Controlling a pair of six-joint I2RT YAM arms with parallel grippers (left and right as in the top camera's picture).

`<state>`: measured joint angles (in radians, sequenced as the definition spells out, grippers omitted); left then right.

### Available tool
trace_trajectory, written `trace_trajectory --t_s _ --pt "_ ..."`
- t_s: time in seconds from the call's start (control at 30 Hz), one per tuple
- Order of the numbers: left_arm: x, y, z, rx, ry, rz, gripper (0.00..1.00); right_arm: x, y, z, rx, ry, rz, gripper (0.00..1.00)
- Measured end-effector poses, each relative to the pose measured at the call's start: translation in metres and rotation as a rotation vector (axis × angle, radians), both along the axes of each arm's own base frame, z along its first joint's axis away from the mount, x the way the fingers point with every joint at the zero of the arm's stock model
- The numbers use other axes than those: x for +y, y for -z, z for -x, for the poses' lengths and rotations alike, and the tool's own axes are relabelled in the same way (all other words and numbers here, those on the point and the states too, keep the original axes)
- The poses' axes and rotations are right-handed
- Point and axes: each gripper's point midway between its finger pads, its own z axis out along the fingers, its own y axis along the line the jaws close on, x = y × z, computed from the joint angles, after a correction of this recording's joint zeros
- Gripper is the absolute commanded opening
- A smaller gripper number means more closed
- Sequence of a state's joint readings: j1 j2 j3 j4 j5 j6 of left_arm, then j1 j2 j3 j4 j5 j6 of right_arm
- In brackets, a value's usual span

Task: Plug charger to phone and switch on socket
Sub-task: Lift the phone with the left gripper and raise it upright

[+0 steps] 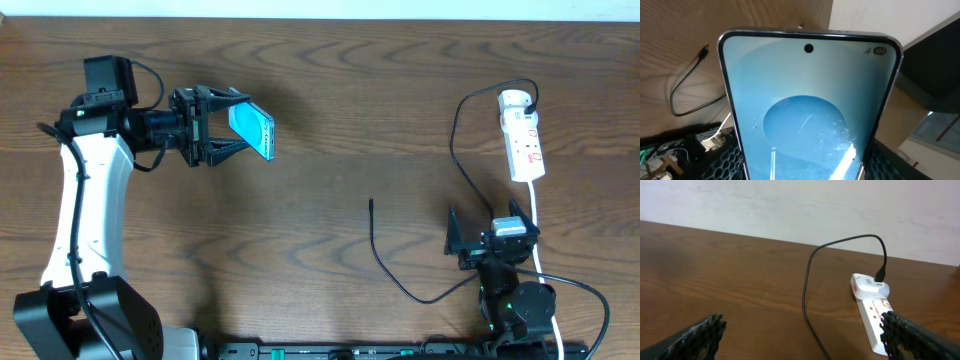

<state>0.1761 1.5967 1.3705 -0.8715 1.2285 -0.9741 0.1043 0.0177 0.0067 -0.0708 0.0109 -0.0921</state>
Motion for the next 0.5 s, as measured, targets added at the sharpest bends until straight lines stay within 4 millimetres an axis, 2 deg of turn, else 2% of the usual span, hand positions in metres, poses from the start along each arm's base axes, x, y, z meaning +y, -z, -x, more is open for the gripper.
trace_trajectory --t_s 0.23,0.5 --pt "0.0000 0.0000 0.0001 0.026 -0.010 0.009 0.07 0.0000 0.0000 0.0000 0.000 0.000 0.000 0.99" --pt "-0.0001 -0.0002 -0.0001 0.190 -0.077 0.067 0.07 0.0000 0.0000 0.0000 0.000 0.000 0.000 0.99"
